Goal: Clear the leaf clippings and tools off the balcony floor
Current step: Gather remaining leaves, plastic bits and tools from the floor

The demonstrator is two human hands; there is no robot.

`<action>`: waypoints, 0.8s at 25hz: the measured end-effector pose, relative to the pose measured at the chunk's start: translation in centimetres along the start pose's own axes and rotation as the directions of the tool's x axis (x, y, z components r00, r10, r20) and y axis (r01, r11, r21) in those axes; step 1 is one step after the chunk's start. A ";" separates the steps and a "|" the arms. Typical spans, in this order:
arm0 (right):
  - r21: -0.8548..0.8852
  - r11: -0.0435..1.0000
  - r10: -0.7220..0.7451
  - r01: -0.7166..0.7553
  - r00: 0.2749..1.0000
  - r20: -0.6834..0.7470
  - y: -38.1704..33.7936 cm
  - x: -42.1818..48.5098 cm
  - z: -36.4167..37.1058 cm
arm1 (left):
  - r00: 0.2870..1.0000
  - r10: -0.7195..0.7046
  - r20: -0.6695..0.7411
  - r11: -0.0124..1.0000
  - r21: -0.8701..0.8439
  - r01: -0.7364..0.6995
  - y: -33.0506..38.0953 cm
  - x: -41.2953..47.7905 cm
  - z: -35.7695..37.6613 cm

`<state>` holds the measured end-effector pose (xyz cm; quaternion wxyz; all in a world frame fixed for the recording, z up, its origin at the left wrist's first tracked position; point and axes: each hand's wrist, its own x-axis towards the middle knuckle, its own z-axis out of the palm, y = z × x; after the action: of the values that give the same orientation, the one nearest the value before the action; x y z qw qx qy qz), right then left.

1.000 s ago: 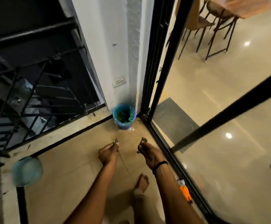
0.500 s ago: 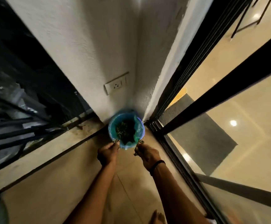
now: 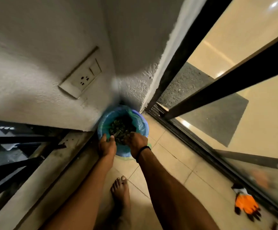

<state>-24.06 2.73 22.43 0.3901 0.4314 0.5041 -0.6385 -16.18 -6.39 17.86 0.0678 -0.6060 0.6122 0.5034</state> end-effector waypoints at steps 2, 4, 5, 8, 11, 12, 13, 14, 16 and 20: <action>0.078 0.997 0.012 -0.010 1.000 -0.022 -1.0 -2.8 -0.9 | 1.000 0.017 -0.021 1.000 -0.003 -0.017 0.1 -1.5 -1.6; 0.121 0.993 0.008 -0.002 0.999 -0.049 -1.7 -5.5 -2.1 | 1.000 -0.003 -0.029 1.000 -0.017 0.002 0.0 -2.7 -2.9; 0.164 0.986 0.005 0.000 0.999 -0.035 -2.1 -7.1 -3.0 | 1.000 -0.003 -0.014 0.999 -0.035 0.003 0.2 -3.4 -3.0; 0.208 0.978 -0.021 0.016 1.000 0.021 -2.9 -10.5 -6.6 | 0.998 0.067 0.007 0.993 -0.100 -0.066 1.8 -7.5 -2.4; 0.363 0.930 -0.063 0.066 0.998 -0.020 -3.0 -14.0 -12.7 | 0.976 0.193 0.104 0.981 -0.016 -0.192 2.5 -12.6 0.3; 0.416 0.905 -0.074 0.089 0.996 -0.051 -2.6 -15.0 -15.3 | 0.963 0.232 0.138 0.971 0.032 -0.239 2.2 -14.7 1.6; 0.463 0.879 -0.091 0.116 0.993 -0.075 -2.2 -16.0 -18.4 | 0.949 0.258 0.181 0.957 0.086 -0.276 1.5 -16.9 3.2; 0.489 0.863 -0.099 0.130 0.991 -0.088 -1.5 -16.8 -21.5 | 0.936 0.274 0.221 0.943 0.128 -0.306 0.6 -19.3 4.6; 0.536 0.825 -0.123 0.178 0.983 -0.138 0.4 -18.7 -29.5 | 0.901 0.312 0.302 0.897 0.218 -0.384 -1.9 -26.1 8.0; 0.667 0.686 -0.101 0.291 0.946 -0.309 5.9 -24.7 -46.6 | 0.754 0.352 0.555 0.773 0.282 -0.568 -7.8 -42.8 13.4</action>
<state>-3.21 48.81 38.32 0.0586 0.5663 0.3101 -0.7613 -5.97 33.71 36.92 0.2180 -0.2592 0.8055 0.4863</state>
